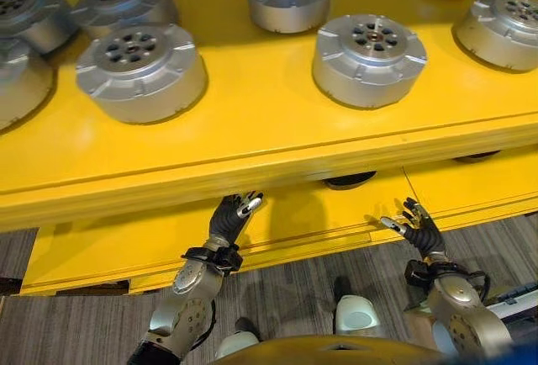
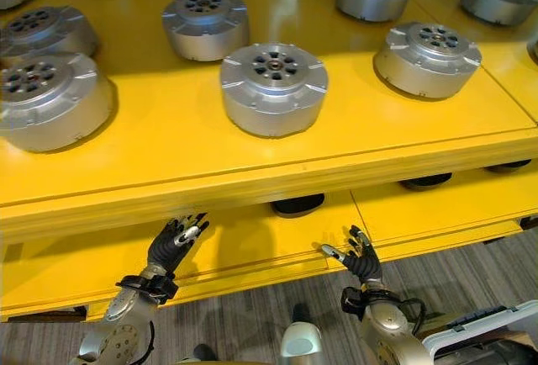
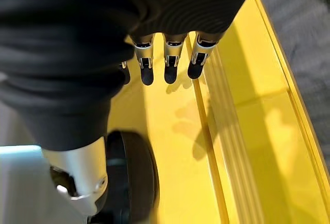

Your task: Move parts from the plastic box to the shelf.

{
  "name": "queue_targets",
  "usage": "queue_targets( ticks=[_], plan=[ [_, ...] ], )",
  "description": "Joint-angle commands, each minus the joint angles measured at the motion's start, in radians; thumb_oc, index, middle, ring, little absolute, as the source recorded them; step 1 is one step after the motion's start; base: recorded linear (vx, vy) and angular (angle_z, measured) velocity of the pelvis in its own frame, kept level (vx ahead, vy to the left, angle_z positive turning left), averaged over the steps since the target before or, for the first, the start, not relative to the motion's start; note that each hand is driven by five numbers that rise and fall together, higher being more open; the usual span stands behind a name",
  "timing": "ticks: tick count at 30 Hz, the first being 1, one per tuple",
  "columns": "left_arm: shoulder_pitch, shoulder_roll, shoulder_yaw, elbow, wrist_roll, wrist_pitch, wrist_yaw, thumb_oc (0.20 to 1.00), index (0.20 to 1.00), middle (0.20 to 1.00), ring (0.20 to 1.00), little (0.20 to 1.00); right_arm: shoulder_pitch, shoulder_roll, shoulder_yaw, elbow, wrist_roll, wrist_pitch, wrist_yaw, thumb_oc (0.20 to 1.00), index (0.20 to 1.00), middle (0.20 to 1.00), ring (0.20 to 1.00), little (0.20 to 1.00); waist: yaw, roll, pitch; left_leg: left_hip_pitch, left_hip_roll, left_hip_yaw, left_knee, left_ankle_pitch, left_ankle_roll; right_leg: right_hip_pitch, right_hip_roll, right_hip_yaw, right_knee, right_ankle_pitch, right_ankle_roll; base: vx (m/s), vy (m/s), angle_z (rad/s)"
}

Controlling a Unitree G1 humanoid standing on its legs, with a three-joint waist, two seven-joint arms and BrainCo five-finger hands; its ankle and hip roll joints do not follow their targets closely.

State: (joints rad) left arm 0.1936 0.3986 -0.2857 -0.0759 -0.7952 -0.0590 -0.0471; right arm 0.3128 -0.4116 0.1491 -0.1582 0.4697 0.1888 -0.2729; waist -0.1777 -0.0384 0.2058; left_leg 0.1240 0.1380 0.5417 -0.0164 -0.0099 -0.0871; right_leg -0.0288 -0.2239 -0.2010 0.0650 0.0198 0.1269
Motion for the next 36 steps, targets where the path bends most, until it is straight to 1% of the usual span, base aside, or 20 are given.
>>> queue_targets(
  ticks=[1,5,6,8,9,11,12,13,15,16,18,22,26,27,29,31,32,33,35,36],
  plan=[
    [-0.006,0.017,0.023,-0.028,0.023,0.028,-0.066,1.0,1.0,1.0,1.0,1.0,-0.033,-0.021,-0.01,-0.016,0.037,-0.086,0.02,1.0,1.0,1.0,1.0,1.0,-0.013,-0.006,0.042,-0.003,-0.031,0.005,0.058,-0.067,0.09,-0.034,-0.043,-0.016,-0.015,0.105,0.084,-0.02,0.16,-0.01],
    [0.03,0.015,0.031,-0.006,0.027,0.019,-0.048,1.0,1.0,1.0,1.0,1.0,-0.027,-0.017,-0.005,-0.008,0.054,-0.082,0.076,1.0,1.0,1.0,1.0,1.0,0.006,-0.01,0.041,0.017,-0.029,0.043,0.024,-0.051,0.078,-0.051,-0.063,-0.094,-0.004,0.157,0.098,-0.06,0.078,-0.17],
    [0.052,0.014,0.033,0.017,0.034,-0.019,-0.025,1.0,1.0,1.0,1.0,1.0,-0.033,-0.011,0.013,-0.011,0.042,-0.082,0.104,1.0,1.0,1.0,1.0,1.0,0.021,-0.007,0.041,0.016,-0.023,0.056,0.003,-0.036,0.082,-0.068,-0.05,-0.115,0.09,0.127,0.093,-0.21,0.093,-0.64],
    [0.054,0.02,0.032,0.045,0.022,-0.041,-0.016,1.0,1.0,1.0,1.0,1.0,-0.024,-0.012,0.025,-0.014,0.043,-0.097,0.112,1.0,1.0,1.0,1.0,1.0,0.023,0.002,0.033,-0.013,-0.017,0.023,-0.012,-0.02,0.102,-0.086,0.005,-0.061,0.266,0.036,0.065,-0.22,0.03,-0.76],
    [0.052,0.021,0.032,0.051,0.015,-0.045,-0.015,1.0,1.0,1.0,1.0,1.0,-0.023,-0.014,0.026,-0.014,0.047,-0.099,0.115,1.0,1.0,1.0,1.0,1.0,0.023,0.004,0.031,-0.021,-0.015,0.013,-0.014,-0.017,0.106,-0.092,0.025,-0.044,0.314,0.007,0.056,-0.19,-0.048,-0.67],
    [0.036,0.022,0.029,0.065,-0.004,-0.038,-0.013,1.0,1.0,1.0,1.0,1.0,-0.035,-0.024,0.034,-0.004,0.05,-0.109,0.136,1.0,1.0,1.0,1.0,1.0,0.029,0.002,0.022,-0.066,-0.015,-0.023,-0.003,-0.013,0.116,-0.096,0.087,-0.008,0.431,-0.097,0.021,-0.18,-0.111,0.14],
    [0.029,0.023,0.029,0.068,-0.004,-0.027,-0.015,1.0,1.0,1.0,1.0,1.0,-0.043,-0.027,0.037,0.001,0.047,-0.113,0.145,1.0,1.0,1.0,1.0,1.0,0.034,-0.004,0.02,-0.086,-0.016,-0.03,0.008,-0.013,0.116,-0.082,0.096,-0.009,0.423,-0.119,0.011,-0.19,-0.301,0.62],
    [0.007,0.023,0.03,0.083,-0.01,0.029,-0.032,1.0,1.0,1.0,1.0,1.0,-0.065,-0.039,0.047,0.019,0.056,-0.122,0.145,1.0,1.0,1.0,1.0,1.0,0.057,-0.025,0.017,-0.151,-0.004,-0.037,0.061,0.001,0.097,0.007,0.114,-0.03,0.314,-0.169,-0.028,-0.18,-0.344,0.41],
    [-0.007,0.014,0.03,0.115,-0.025,0.061,-0.041,1.0,1.0,1.0,1.0,1.0,-0.094,-0.055,0.056,0.04,0.065,-0.123,0.154,1.0,1.0,1.0,1.0,1.0,0.077,-0.037,0.017,-0.2,0.021,-0.036,0.099,0.026,0.07,0.084,0.13,-0.048,0.213,-0.197,-0.066,-0.19,-0.355,0.29],
    [-0.009,0.005,0.03,0.126,-0.039,0.068,-0.036,1.0,1.0,1.0,1.0,1.0,-0.11,-0.067,0.061,0.049,0.067,-0.119,0.16,1.0,1.0,1.0,1.0,1.0,0.087,-0.038,0.018,-0.208,0.036,-0.038,0.096,0.054,0.049,0.111,0.134,-0.062,0.15,-0.191,-0.075,-0.14,-0.234,0.0],
    [-0.007,-0.005,0.034,0.134,-0.067,0.075,-0.018,1.0,1.0,1.0,1.0,1.0,-0.123,-0.081,0.061,0.057,0.064,-0.114,0.172,1.0,1.0,1.0,1.0,1.0,0.092,-0.036,0.017,-0.209,0.05,-0.04,0.081,0.08,0.029,0.134,0.136,-0.067,0.091,-0.177,-0.08,-0.14,-0.217,-0.36],
    [0.034,-0.031,0.048,0.141,-0.076,0.071,-0.02,1.0,1.0,1.0,1.0,1.0,-0.112,-0.122,0.045,0.035,0.063,-0.09,0.196,1.0,1.0,1.0,1.0,1.0,0.09,-0.022,0.018,-0.189,0.111,-0.069,0.008,0.161,-0.021,0.14,0.142,-0.078,0.026,-0.143,-0.09,-0.16,-0.206,-0.17],
    [0.083,-0.039,0.066,0.131,-0.075,0.056,-0.038,1.0,1.0,1.0,1.0,1.0,-0.082,-0.152,0.024,0.007,0.067,-0.084,0.223,1.0,1.0,1.0,1.0,1.0,0.082,-0.014,0.019,-0.162,0.163,-0.063,-0.05,0.23,-0.058,0.145,0.155,-0.098,0.015,-0.148,-0.104,-0.13,-0.164,-0.09],
    [0.091,-0.041,0.072,0.131,-0.07,0.045,-0.043,1.0,1.0,1.0,1.0,1.0,-0.077,-0.157,0.02,0.004,0.07,-0.083,0.226,1.0,1.0,1.0,1.0,1.0,0.081,-0.013,0.018,-0.16,0.173,-0.058,-0.055,0.238,-0.064,0.146,0.157,-0.104,0.014,-0.149,-0.106,-0.15,-0.175,-0.03],
    [0.11,-0.037,0.085,0.128,-0.034,-0.016,-0.086,1.0,1.0,1.0,1.0,1.0,-0.069,-0.168,0.019,0.008,0.085,-0.08,0.235,1.0,1.0,1.0,1.0,1.0,0.074,-0.014,0.015,-0.155,0.214,-0.043,-0.06,0.275,-0.089,0.148,0.172,-0.125,0.02,-0.161,-0.123,-0.17,-0.233,0.06],
    [0.106,-0.009,0.077,0.086,0.046,-0.038,-0.158,1.0,1.0,1.0,1.0,1.0,-0.062,-0.171,0.019,0.002,0.099,-0.08,0.214,1.0,1.0,1.0,1.0,1.0,0.071,-0.014,0.015,-0.151,0.201,-0.041,-0.051,0.299,-0.094,0.155,0.179,-0.123,0.009,-0.152,-0.126,-0.11,-0.151,0.2],
    [0.097,0.011,0.067,0.063,0.094,-0.046,-0.202,1.0,1.0,1.0,1.0,1.0,-0.062,-0.175,0.018,0.004,0.104,-0.085,0.204,1.0,1.0,1.0,1.0,1.0,0.07,-0.01,0.016,-0.153,0.189,-0.048,-0.016,0.289,-0.091,0.157,0.182,-0.117,0.004,-0.151,-0.128,-0.1,-0.074,0.21],
    [0.084,0.035,0.05,0.041,0.134,-0.058,-0.254,1.0,1.0,1.0,1.0,1.0,-0.065,-0.182,0.018,0.012,0.113,-0.093,0.2,1.0,1.0,1.0,1.0,1.0,0.07,-0.004,0.016,-0.157,0.159,-0.066,0.032,0.251,-0.077,0.156,0.185,-0.106,-0.002,-0.148,-0.128,-0.13,-0.037,0.14],
    [0.051,0.077,0.013,0.003,0.184,-0.053,-0.337,1.0,1.0,1.0,1.0,1.0,-0.093,-0.18,0.038,0.042,0.119,-0.109,0.187,1.0,1.0,1.0,1.0,1.0,0.069,0.005,0.011,-0.147,0.057,-0.095,0.113,0.097,-0.008,0.15,0.178,-0.073,-0.009,-0.136,-0.121,-0.12,0.065,-0.22],
    [0.033,0.094,-0.007,-0.006,0.201,-0.052,-0.345,1.0,1.0,1.0,1.0,1.0,-0.114,-0.175,0.052,0.06,0.118,-0.119,0.18,1.0,1.0,1.0,1.0,1.0,0.068,0.006,0.006,-0.146,0.014,-0.114,0.164,0.038,0.019,0.149,0.176,-0.05,-0.017,-0.126,-0.117,-0.15,0.278,-0.62]
  ],
)
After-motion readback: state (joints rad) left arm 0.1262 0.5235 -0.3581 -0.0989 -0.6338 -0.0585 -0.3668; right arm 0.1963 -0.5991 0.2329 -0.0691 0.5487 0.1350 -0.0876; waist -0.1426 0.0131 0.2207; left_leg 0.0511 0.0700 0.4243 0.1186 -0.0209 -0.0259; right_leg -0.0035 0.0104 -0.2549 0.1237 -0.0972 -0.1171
